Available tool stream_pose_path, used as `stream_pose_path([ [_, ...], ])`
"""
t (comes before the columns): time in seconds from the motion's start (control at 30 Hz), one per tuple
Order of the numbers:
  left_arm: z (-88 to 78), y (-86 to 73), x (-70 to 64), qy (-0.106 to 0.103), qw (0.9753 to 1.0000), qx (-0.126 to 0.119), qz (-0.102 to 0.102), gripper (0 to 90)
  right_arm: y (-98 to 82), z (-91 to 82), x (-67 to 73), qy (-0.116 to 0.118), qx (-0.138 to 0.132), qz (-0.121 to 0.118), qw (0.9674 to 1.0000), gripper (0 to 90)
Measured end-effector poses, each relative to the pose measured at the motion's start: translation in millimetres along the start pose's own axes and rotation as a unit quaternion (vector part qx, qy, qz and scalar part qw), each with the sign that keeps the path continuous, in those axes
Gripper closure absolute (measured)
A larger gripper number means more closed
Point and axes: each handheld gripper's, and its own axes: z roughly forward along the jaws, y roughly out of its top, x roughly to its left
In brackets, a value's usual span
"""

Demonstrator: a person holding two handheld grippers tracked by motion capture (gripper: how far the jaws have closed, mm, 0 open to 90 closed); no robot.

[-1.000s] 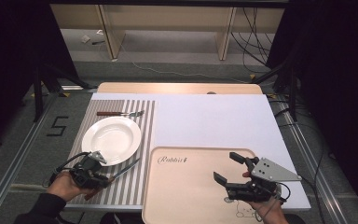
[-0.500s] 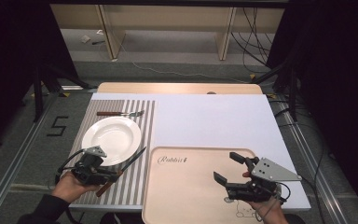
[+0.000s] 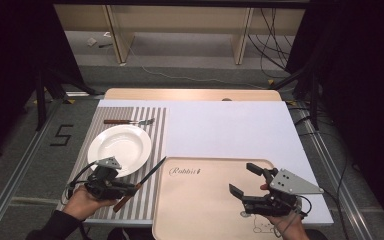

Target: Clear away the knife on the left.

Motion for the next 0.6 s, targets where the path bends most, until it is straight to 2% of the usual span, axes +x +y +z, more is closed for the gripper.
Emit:
stream_pose_path([
  [0.2, 2.8, 3.4, -6.1, -0.013, 0.9999, -0.01, -0.004, 76.5, 0.0, 0.0, -0.1, 0.0, 0.0, 0.0, 1.0, 18.8],
  [0.3, 4.8, 5.8, -11.0, -0.027, 0.9995, -0.017, -0.005, 76.6, -0.1, 0.1, -0.1, 0.0, 0.0, 0.0, 1.0, 18.9],
  [0.43, 9.8, 8.8, -16.8, -0.037, 0.9992, -0.012, 0.005, 76.5, -0.1, 0.1, -0.1, 0.0, 0.0, 0.0, 1.0, 18.8],
  [0.6, 14.2, 11.9, -20.7, -0.042, 0.999, -0.013, 0.003, 76.6, -0.2, 0.2, -0.1, 0.0, 0.0, 0.0, 1.0, 18.8],
])
